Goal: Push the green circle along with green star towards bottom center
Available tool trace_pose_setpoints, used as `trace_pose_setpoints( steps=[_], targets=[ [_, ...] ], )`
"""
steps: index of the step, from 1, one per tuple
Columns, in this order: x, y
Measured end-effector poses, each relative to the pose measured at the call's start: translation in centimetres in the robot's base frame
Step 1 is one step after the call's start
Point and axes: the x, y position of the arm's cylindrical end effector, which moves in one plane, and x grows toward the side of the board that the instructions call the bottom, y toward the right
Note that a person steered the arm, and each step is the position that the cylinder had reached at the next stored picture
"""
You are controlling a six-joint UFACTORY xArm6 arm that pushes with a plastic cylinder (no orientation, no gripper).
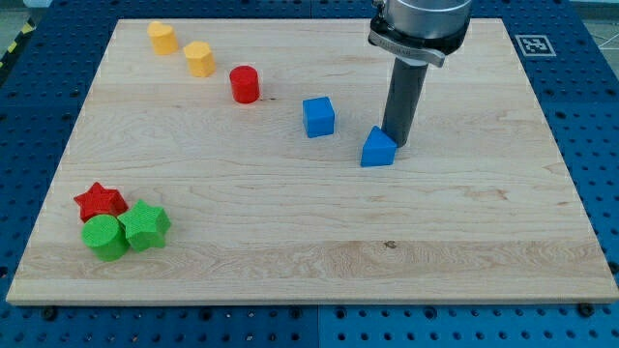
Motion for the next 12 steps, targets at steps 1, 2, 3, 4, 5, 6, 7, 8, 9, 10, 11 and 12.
trace_pose_setpoints(
  steps=[1,2,3,4,5,6,7,8,9,10,11,12],
  targets=[
    [0.1,0.7],
    [1.6,4.4],
    [6.4,3.9],
    [10.8,-0.2],
    [12.1,-6.8],
    [10.2,-14.2],
    [5.9,-21.9],
    [2.2,-29.4],
    [2.5,-37.6],
    [4.3,-40.1],
    [8.6,-40.0],
    [11.5,-38.9]
  ],
)
